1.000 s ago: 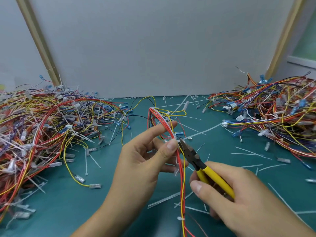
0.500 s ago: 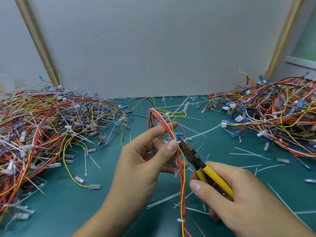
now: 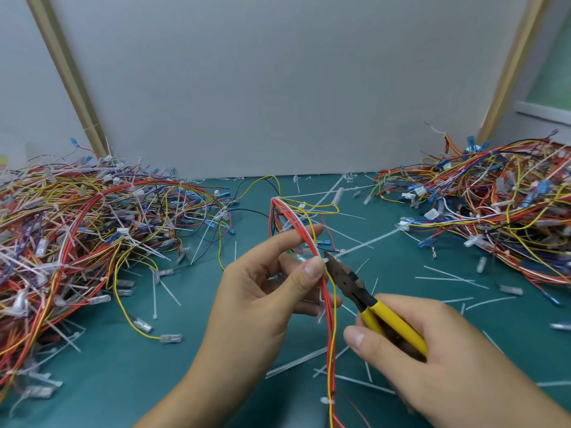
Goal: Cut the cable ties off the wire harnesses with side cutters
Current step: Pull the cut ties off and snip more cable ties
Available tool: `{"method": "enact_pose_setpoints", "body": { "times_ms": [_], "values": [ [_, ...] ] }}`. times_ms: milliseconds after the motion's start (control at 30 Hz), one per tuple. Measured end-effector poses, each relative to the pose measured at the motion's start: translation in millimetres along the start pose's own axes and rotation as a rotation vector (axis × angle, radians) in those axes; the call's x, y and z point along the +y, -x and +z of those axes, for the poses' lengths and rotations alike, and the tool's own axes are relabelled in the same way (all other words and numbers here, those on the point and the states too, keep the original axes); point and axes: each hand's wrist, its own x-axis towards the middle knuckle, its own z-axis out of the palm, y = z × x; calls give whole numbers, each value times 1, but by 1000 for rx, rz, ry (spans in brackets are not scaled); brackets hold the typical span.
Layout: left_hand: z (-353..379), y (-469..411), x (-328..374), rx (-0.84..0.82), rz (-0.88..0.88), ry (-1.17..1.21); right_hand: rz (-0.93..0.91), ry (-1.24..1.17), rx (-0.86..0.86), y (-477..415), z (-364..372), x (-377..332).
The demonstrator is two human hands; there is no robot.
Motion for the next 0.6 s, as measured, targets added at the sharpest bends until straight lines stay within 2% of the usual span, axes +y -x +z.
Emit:
{"method": "enact_pose_setpoints", "body": {
  "times_ms": [233, 400, 500, 600],
  "values": [
    [0, 0, 3, 22, -2, -38, 10, -48, 14, -1, -2, 1],
    [2, 4, 0, -15, 21, -254, -33, -332, 151, -9, -3, 6],
    [4, 9, 0, -152, 96, -502, -53, -533, 176, -12, -1, 10],
    [6, 13, 0, -405, 191, -732, -81, -590, 167, -14, 2, 16]
  ]
}}
